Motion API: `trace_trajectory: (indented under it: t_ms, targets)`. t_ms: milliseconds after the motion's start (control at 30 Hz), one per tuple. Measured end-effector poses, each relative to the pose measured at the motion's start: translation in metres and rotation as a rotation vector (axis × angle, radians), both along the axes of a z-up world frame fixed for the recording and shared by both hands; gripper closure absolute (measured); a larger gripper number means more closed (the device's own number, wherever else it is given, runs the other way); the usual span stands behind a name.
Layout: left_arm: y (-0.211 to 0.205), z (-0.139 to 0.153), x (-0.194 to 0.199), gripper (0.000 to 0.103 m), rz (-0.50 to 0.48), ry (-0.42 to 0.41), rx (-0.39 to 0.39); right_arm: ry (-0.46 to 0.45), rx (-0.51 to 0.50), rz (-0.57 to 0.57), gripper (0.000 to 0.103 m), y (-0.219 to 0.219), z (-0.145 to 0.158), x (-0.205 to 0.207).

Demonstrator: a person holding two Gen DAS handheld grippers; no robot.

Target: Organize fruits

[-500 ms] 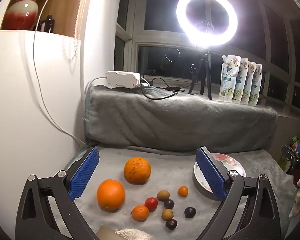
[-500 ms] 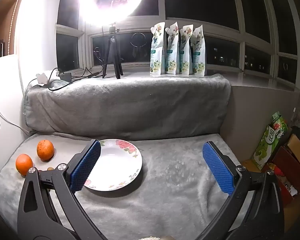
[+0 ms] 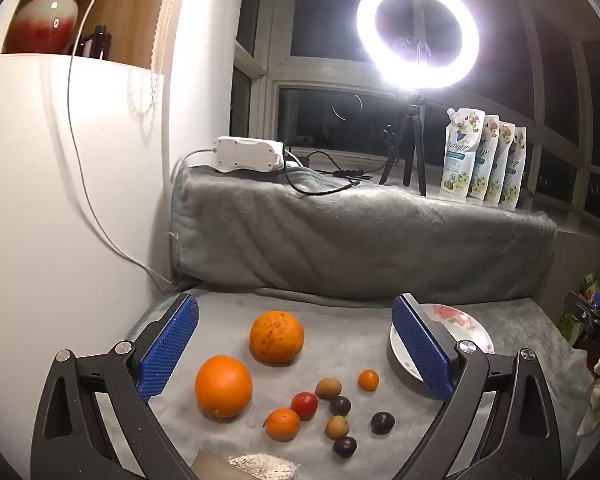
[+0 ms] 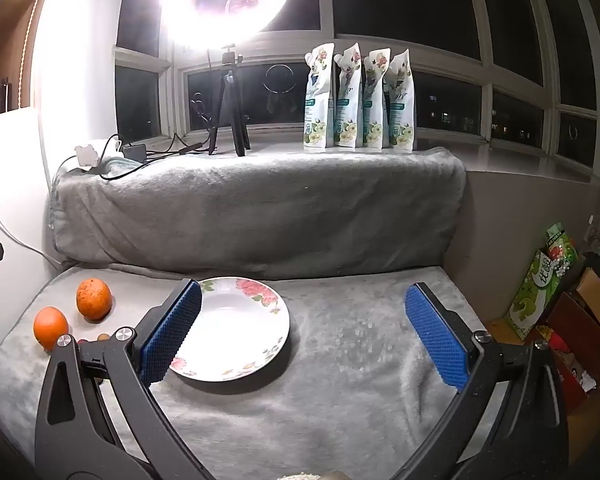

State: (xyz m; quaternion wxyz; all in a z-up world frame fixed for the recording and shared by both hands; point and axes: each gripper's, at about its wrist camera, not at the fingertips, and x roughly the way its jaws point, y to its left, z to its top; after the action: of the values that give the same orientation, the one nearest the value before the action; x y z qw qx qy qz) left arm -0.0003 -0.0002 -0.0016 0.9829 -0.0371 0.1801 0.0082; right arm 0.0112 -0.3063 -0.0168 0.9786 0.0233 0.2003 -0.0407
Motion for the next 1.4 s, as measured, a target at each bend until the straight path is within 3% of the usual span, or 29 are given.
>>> trace_trajectory:
  t_ms: [1400]
  targets:
    - [-0.003,-0.01,0.003,0.006,-0.012,0.021,-0.001,0.009,0.007,-0.005,0.0,0.002,-0.002,0.002]
